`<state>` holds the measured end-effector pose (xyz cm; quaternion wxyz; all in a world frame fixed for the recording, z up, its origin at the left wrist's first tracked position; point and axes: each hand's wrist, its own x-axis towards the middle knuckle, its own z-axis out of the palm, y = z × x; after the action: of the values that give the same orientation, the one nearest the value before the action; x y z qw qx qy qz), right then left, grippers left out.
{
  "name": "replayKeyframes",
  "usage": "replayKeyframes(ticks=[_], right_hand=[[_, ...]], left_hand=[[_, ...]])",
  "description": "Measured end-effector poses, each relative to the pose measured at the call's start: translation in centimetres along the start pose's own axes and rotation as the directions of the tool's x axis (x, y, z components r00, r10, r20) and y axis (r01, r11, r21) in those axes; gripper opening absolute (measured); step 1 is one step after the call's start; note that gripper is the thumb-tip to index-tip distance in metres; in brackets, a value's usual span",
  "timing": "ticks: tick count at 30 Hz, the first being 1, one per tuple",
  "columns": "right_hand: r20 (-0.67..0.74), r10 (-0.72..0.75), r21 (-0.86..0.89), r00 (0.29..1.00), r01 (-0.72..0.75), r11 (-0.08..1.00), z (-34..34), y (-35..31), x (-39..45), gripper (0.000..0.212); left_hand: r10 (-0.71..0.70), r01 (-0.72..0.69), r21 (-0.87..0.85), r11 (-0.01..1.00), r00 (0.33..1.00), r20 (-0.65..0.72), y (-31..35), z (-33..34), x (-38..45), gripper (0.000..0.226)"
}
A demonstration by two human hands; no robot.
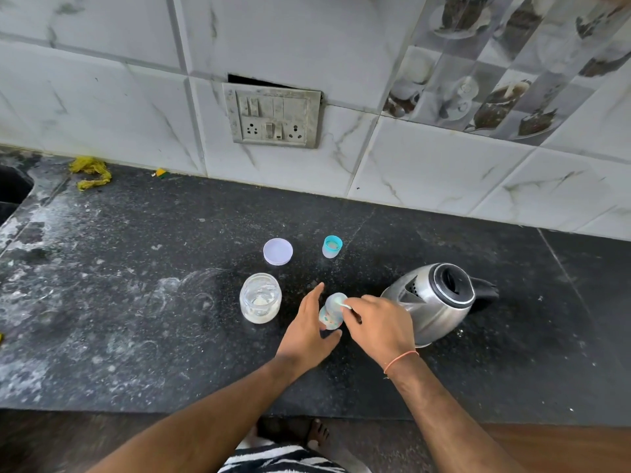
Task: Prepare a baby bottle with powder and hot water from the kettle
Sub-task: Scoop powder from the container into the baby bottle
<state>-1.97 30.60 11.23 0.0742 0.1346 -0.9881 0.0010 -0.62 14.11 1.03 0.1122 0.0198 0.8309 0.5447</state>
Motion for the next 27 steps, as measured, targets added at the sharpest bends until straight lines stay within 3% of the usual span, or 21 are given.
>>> replayKeyframes(ticks=[3,8,17,21,24,27], right_hand=[[0.024,-0.026,-0.013,0.999,0.026,1.000,0.0,0.1,0.2,0.015],[-0.024,-0.035,-0.003,0.999,0.035,0.999,0.5,0.6,0.2,0.012],[-0.106,0.017,0.133,0.994,-0.002,0.991,1.8,1.6,-0.7,0.016],[-0.037,0.125,0.237,0.991,-0.113,0.965,1.5,1.8,-0.5,0.015],[0.076,0.299,0.437,0.951,-0.301,0.848,1.0,1.6,-0.2,0.010],[0.228,0.470,0.662,0.853,-0.490,0.567,0.6,1.3,0.1,0.011]], left_hand=[[-0.056,0.056,0.035,0.998,0.998,-0.001,0.2,0.3,1.2,0.100],[0.003,0.004,0.125,0.992,0.998,-0.056,0.6,0.2,1.5,0.049],[0.021,-0.010,0.163,0.986,0.998,-0.064,0.2,0.1,1.6,0.047],[0.023,-0.012,0.173,0.985,0.998,-0.063,0.0,0.2,1.6,0.047],[0.017,-0.004,0.181,0.983,0.998,-0.065,-0.1,0.1,1.7,0.047],[-0.005,0.013,0.144,0.990,0.998,-0.056,-0.1,0.0,1.7,0.048]])
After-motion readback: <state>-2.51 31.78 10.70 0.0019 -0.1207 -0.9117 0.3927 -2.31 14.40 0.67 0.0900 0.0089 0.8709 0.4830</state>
